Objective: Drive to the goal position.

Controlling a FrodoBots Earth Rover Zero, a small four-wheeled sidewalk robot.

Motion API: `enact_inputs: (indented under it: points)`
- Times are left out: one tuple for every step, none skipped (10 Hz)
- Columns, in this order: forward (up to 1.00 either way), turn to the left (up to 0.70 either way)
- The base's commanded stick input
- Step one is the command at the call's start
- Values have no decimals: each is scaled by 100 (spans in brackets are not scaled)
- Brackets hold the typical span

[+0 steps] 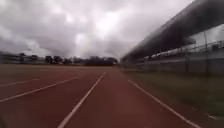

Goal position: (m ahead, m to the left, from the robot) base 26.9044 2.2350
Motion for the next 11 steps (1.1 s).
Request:
enact_inputs:
  points:
    - [70, 0]
    - [70, 0]
    - [70, 0]
    - [70, 0]
    - [70, 0]
    - [70, 0]
    - [70, 0]
    - [70, 0]
    - [70, -1]
    - [70, -3]
    - [70, -25]
